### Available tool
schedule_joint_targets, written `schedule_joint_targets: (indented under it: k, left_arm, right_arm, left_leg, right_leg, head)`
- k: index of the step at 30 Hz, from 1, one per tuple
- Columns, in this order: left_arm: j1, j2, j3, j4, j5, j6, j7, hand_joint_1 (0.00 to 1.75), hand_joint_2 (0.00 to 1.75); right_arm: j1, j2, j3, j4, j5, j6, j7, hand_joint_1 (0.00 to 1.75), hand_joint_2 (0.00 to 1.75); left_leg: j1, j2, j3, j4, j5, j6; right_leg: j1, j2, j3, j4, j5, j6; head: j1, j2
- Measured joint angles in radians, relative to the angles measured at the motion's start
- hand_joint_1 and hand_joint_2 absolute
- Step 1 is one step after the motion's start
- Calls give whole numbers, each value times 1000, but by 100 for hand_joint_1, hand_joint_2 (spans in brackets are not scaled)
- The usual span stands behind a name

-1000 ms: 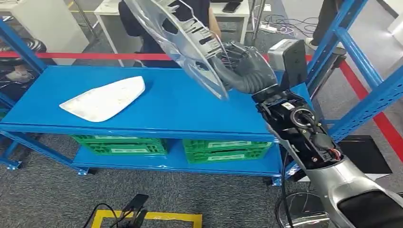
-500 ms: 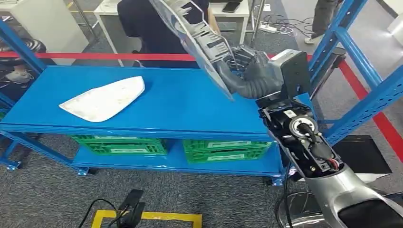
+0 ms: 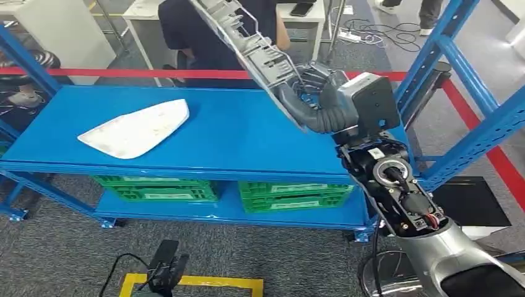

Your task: Take the parts from the cabinet and place them on the table.

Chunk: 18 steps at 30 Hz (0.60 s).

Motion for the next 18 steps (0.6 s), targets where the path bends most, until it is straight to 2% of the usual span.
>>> schedule_joint_targets:
  k: [8, 13, 18]
  left_arm:
    - [-1, -1, 1, 0, -3, -15, 28, 0, 0]
    - [-1, -2, 1, 0, -5, -27, 41, 0, 0]
    - [-2, -2, 1, 0, -10, -47, 58, 0, 0]
  right_arm:
    - [2, 0, 10, -16, 0, -2, -3, 175, 175]
    - [8, 0, 10, -19, -45, 42, -31, 175, 175]
    - [14, 0, 9, -19, -180, 188, -46, 175, 175]
  left_leg:
    - [0, 0, 0, 0, 0, 0]
    - [0, 0, 0, 0, 0, 0]
    - [0, 0, 0, 0, 0, 0]
  right_leg:
    - [0, 0, 0, 0, 0, 0]
    - [0, 0, 0, 0, 0, 0]
    - [0, 0, 0, 0, 0, 0]
  head:
    - [0, 0]
    - [0, 0]
    - [0, 0]
